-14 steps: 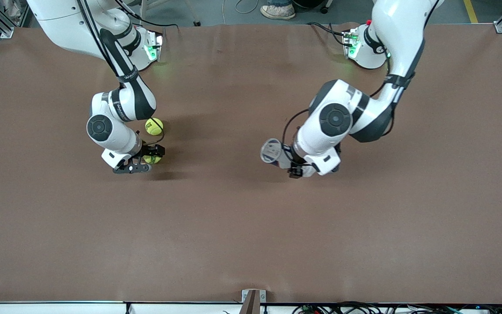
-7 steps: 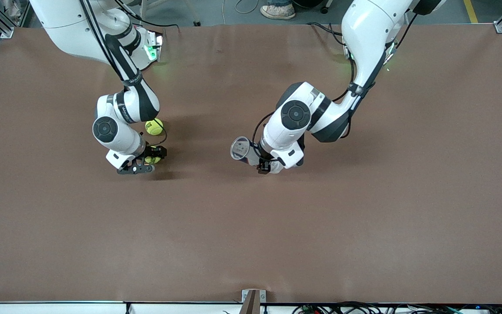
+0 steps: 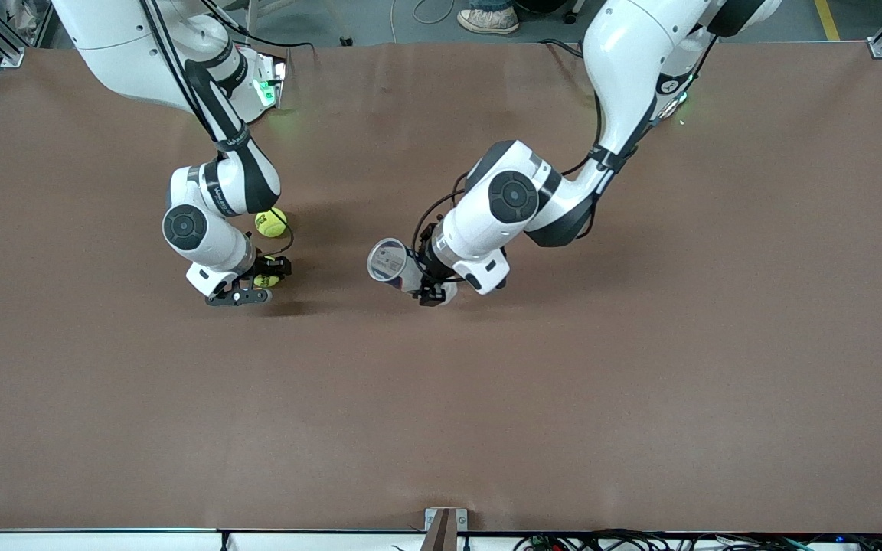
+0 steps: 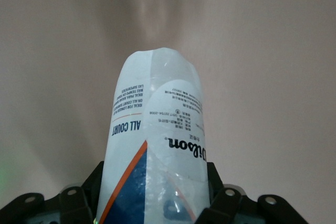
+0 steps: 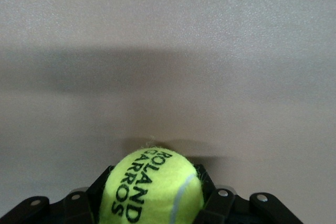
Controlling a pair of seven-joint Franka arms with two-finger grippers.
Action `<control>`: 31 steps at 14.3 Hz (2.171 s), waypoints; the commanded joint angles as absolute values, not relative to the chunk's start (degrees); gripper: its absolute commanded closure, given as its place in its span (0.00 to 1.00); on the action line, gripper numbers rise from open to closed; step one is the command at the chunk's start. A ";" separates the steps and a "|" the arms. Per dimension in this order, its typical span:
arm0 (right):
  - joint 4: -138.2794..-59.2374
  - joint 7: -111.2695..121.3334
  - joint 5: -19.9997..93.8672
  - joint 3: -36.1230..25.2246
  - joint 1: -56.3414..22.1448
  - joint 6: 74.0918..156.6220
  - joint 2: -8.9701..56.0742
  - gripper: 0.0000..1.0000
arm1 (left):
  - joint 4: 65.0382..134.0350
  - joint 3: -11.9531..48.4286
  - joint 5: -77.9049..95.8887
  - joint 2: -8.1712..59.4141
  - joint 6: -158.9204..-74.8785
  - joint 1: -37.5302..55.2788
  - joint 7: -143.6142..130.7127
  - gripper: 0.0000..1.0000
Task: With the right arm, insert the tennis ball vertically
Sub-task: 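Lift the can upright with the left gripper toward the right gripper, then move the held ball over the can opening with the right gripper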
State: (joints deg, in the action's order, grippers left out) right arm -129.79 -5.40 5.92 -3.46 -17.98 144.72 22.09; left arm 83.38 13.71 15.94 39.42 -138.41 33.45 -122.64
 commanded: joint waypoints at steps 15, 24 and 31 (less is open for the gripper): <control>-89.76 -30.91 11.13 -3.16 -22.41 87.73 12.74 0.58 | 81.65 22.15 22.32 43.86 -152.49 34.72 -120.23 0.24; -87.89 -42.88 15.56 -3.25 -27.68 95.88 13.80 0.58 | 81.65 22.50 23.03 44.12 -153.45 36.83 -120.06 0.24; -90.70 -43.42 14.94 -3.34 -30.14 96.77 15.03 0.57 | 81.56 22.41 23.20 45.26 -153.37 36.04 -117.42 0.24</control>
State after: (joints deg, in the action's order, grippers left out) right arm -89.31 -42.50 14.61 -2.89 -29.18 96.55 15.26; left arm 82.75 22.20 21.83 44.54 -152.86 36.17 -119.00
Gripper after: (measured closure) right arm 0.374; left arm 0.238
